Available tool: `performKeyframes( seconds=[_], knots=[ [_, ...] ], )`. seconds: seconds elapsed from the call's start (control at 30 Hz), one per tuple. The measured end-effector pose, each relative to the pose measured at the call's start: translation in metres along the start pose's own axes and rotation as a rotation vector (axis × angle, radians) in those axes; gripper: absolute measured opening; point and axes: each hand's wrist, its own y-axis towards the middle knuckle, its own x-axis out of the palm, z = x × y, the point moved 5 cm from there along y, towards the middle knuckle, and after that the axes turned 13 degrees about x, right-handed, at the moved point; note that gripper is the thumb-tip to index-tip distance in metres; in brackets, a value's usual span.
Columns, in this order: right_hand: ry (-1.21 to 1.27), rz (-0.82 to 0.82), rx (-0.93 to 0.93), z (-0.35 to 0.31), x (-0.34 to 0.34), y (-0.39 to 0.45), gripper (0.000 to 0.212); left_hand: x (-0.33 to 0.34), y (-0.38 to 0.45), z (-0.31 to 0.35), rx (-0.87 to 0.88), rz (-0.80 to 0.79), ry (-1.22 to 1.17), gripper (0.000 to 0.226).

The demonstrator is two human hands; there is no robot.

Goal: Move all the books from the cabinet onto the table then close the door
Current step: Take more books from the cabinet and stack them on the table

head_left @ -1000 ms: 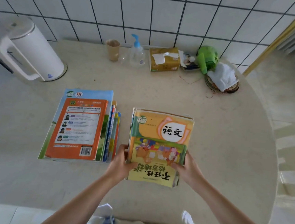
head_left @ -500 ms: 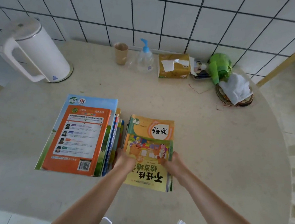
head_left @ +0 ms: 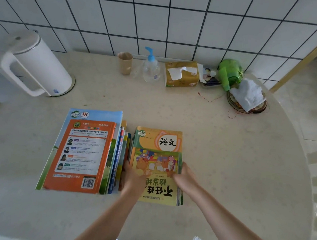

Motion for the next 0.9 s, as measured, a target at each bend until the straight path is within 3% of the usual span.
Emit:
performKeyframes(
  seconds=[0.17, 0.33, 0.47, 0.6, 0.77, 0.83, 0.87, 0.9],
  knots=[
    [0.027, 0.101, -0.057, -0.003, -0.014, -0.042, 0.045, -0.016, -0.025, 0.007, 0.166, 0.031, 0.016, 0.048],
    [0.024, 0.183, -0.146, 0.015, -0.025, -0.075, 0.044, -0.030, -0.051, 0.025, 0.311, 0.062, 0.160, 0.059],
    [-0.013, 0.204, -0.194, 0.038, -0.025, -0.098, 0.048, -0.026, -0.061, 0.046, 0.563, 0.023, 0.266, 0.054],
    [0.002, 0.335, -0.140, 0.087, -0.026, -0.118, 0.049, 0.005, -0.085, 0.061, 0.767, -0.162, 0.360, 0.044],
    [0.137, 0.524, 0.024, 0.149, -0.018, -0.152, 0.044, 0.048, -0.112, 0.067, 1.038, -0.457, 0.276, 0.038],
    [0.169, 0.568, 0.066, 0.170, -0.006, -0.166, 0.041, 0.059, -0.120, 0.062, 1.049, -0.567, 0.252, 0.033],
    [0.252, 0.640, 0.164, 0.207, 0.011, -0.191, 0.040, 0.084, -0.145, 0.050, 1.080, -0.739, 0.299, 0.030],
    [0.257, 0.675, 0.179, 0.216, 0.016, -0.195, 0.038, 0.088, -0.152, 0.048, 1.076, -0.785, 0.315, 0.028]
  ],
)
